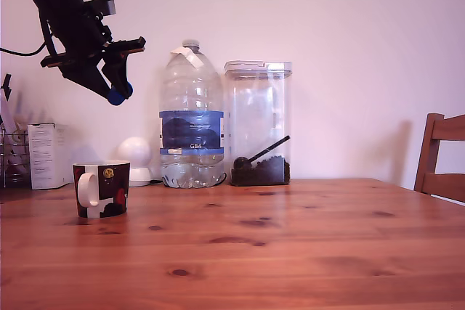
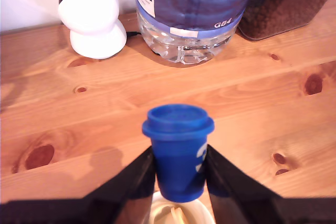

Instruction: Pick up the coffee capsules from the table one by one and drop them inside the nearest coffee cup

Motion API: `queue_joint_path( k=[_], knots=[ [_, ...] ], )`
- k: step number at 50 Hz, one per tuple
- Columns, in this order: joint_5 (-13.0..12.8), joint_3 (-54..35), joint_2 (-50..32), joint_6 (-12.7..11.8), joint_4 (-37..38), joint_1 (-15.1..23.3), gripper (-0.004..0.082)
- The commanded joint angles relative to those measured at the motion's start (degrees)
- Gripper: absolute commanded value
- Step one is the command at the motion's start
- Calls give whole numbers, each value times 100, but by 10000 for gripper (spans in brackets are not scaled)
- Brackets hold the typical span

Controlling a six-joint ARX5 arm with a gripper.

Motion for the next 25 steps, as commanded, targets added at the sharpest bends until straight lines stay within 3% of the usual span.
queue_joint_path(
  k=[1,25],
  knots=[
    [-2,-153,-63,61,153,-105,178],
    [-77,-214,-76,208,297,-144,178]
  ],
)
